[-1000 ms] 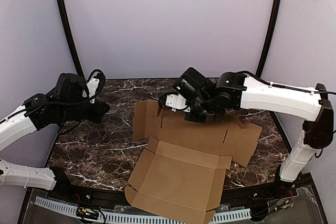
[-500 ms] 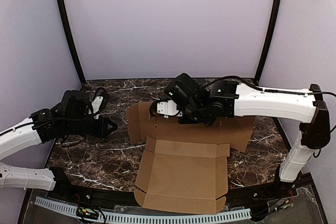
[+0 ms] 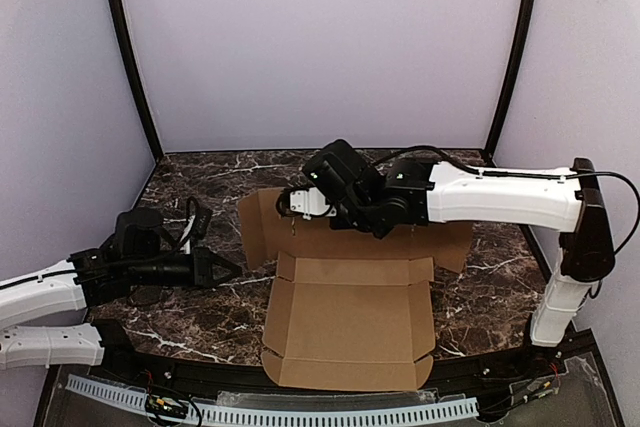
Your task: Fold the paper box
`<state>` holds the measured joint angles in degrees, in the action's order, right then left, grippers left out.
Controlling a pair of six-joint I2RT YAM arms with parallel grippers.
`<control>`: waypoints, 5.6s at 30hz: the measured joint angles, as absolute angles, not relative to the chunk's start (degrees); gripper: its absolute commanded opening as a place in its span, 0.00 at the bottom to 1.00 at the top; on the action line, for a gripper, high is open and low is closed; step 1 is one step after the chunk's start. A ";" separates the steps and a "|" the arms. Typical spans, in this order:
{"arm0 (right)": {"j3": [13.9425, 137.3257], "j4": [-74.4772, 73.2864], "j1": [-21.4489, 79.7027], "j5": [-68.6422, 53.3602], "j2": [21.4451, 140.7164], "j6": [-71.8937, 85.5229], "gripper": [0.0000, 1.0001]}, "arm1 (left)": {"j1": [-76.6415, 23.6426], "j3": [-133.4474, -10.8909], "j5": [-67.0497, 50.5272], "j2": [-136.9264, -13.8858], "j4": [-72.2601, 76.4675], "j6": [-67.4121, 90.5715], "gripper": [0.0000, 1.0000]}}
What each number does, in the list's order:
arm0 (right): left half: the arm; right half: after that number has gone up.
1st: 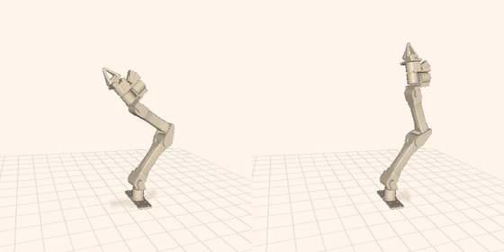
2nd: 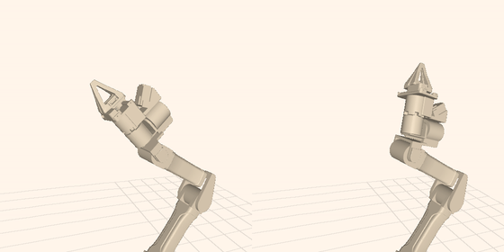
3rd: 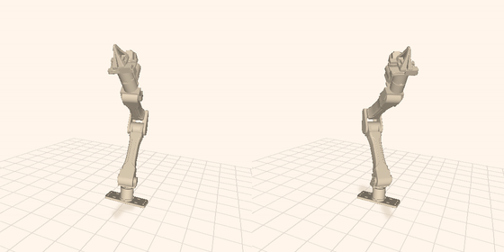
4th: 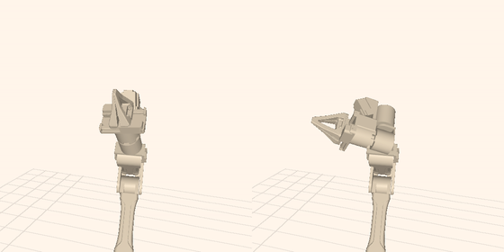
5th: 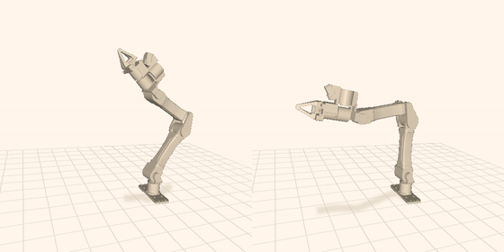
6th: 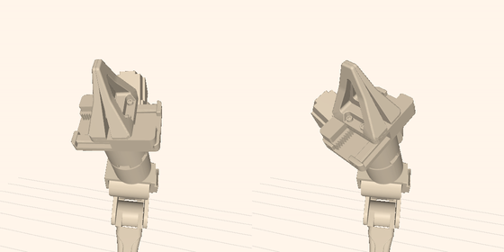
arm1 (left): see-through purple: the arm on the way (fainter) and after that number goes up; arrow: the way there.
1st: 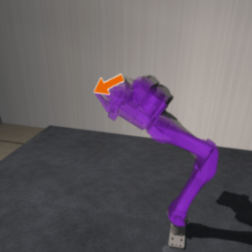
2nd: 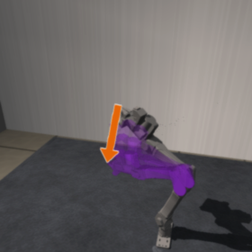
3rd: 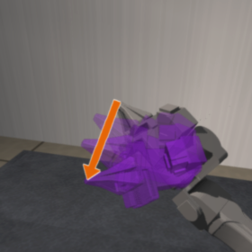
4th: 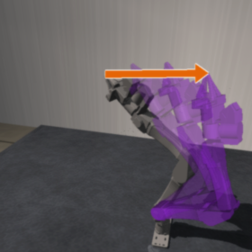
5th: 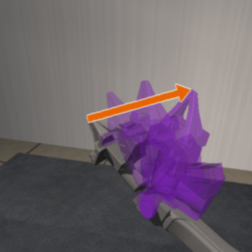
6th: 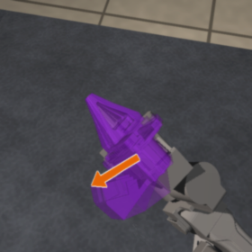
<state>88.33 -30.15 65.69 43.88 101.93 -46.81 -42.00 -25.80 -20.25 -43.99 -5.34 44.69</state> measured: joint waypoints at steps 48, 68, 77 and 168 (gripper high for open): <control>84.09 -30.06 64.90 43.55 98.63 -37.78 0.00 | -48.51 -20.43 -12.03 -81.54 21.17 48.66 0.01; 74.74 -26.63 66.00 38.74 92.14 -34.76 0.00 | -48.77 -19.81 -10.59 -82.50 24.18 49.69 0.01; 74.67 -25.69 66.00 39.79 93.08 -34.37 0.00 | -48.82 -20.29 -10.33 -82.21 23.03 49.45 0.01; 75.29 -29.85 66.13 40.91 93.62 -31.16 0.00 | -41.60 -49.82 -25.04 -87.72 1.63 19.11 0.01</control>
